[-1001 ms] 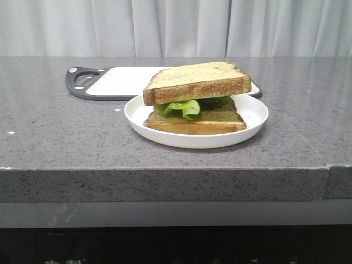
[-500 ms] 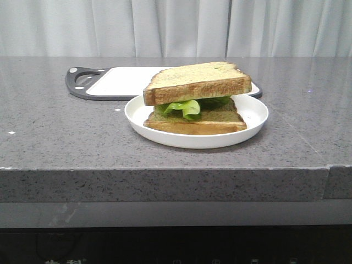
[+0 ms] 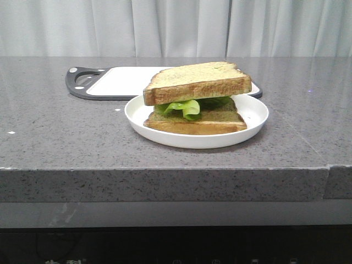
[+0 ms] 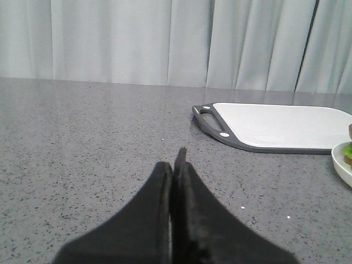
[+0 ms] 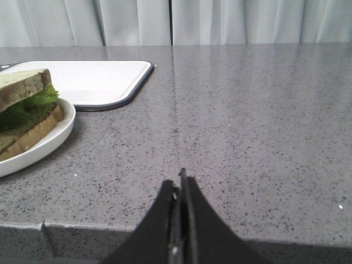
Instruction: Left arm grabs bread, right arm adds lettuce
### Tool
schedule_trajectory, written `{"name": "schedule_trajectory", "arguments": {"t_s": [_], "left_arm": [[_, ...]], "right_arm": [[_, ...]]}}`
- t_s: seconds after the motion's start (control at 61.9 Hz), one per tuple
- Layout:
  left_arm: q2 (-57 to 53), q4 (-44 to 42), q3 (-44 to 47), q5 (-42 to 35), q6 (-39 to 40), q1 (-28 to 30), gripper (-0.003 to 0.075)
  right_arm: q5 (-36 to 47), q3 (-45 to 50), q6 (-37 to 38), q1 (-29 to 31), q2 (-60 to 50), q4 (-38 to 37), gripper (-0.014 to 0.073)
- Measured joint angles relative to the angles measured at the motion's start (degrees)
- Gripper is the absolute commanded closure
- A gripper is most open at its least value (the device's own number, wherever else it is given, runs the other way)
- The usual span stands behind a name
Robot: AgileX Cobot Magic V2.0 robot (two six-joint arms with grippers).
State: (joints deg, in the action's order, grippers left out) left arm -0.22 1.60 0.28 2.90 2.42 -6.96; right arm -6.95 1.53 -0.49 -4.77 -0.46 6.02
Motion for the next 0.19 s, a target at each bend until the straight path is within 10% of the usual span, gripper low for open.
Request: {"name": "schedule_trajectory", "arguments": {"t_s": [0.194], "left_arm": [[0.0,0.0,0.0,0.0,0.0,0.0,0.0741]], "right_arm": [[0.0,0.0,0.0,0.0,0.0,0.0,0.0711]]}}
